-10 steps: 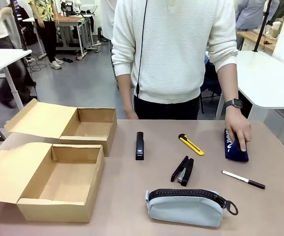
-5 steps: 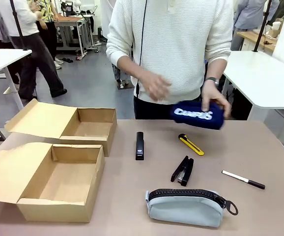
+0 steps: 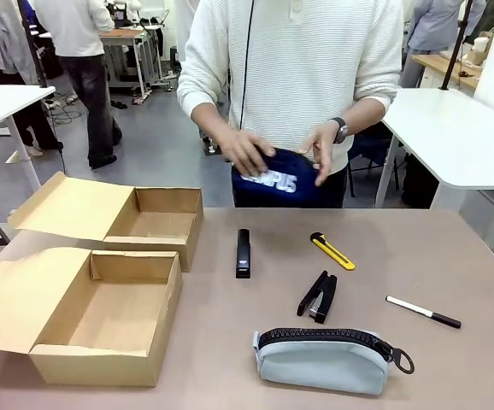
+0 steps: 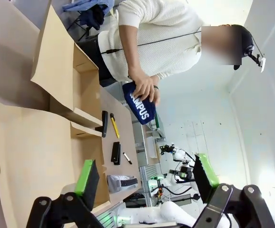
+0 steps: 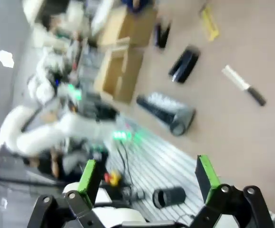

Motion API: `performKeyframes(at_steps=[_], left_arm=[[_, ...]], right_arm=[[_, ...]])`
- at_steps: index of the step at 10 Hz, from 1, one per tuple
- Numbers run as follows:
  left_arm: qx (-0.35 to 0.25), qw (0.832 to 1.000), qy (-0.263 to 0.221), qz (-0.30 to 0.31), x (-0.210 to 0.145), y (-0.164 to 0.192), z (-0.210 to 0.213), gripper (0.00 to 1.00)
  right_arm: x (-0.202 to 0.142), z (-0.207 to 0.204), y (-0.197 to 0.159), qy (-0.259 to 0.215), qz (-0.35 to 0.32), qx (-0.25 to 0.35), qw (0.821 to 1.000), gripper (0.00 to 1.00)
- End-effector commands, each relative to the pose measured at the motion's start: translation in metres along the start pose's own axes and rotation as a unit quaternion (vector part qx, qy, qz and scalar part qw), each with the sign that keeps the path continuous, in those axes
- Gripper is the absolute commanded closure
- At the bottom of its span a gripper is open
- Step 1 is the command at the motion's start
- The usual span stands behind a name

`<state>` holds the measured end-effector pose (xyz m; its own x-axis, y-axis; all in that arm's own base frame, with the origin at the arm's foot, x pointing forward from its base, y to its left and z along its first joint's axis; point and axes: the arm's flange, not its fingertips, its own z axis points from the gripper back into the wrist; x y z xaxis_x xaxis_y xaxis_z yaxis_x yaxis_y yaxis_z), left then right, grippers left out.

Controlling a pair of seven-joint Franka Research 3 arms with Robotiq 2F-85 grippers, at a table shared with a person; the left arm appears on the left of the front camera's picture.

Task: Place items inside the box.
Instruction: Pick up a Pencil pouch or Stapler and place it inside the Mailer Box closest to the robot.

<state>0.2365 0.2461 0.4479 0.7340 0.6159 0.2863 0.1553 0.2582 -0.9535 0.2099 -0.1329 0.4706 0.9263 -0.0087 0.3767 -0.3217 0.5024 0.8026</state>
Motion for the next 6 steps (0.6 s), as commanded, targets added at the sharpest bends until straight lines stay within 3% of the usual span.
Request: performKeyframes(at_steps=[1, 2, 3, 4, 6], left_arm=[[-0.012, 1.000, -0.006, -0.011, 0.001, -0.001, 0.000, 0.00], [-0.012, 1.000, -0.006, -0.011, 0.001, -0.001, 0.000, 0.00], [-0.012, 1.000, -0.006, -0.011, 0.001, -0.001, 0.000, 0.00], [-0.012, 1.000, -0.006, -0.011, 0.001, -0.001, 0.000, 0.00], [-0.012, 1.000, -0.006, -0.011, 0.001, -0.001, 0.000, 0.00]], right_arm=[[-0.018, -0.094, 0.049, 0.204, 0.234, -0.006, 0.951, 0.00], [-0.026, -0.135, 0.058, 0.299, 0.293, -0.010, 0.908, 0.00], [-0.031, -0.164, 0.065, 0.351, 0.314, 0.029, 0.882, 0.00], [0.010, -0.070, 0.060, 0.143, 0.090, -0.014, 0.985, 0.00], [0.010, -0.070, 0.060, 0.143, 0.090, -0.014, 0.985, 0.00]])
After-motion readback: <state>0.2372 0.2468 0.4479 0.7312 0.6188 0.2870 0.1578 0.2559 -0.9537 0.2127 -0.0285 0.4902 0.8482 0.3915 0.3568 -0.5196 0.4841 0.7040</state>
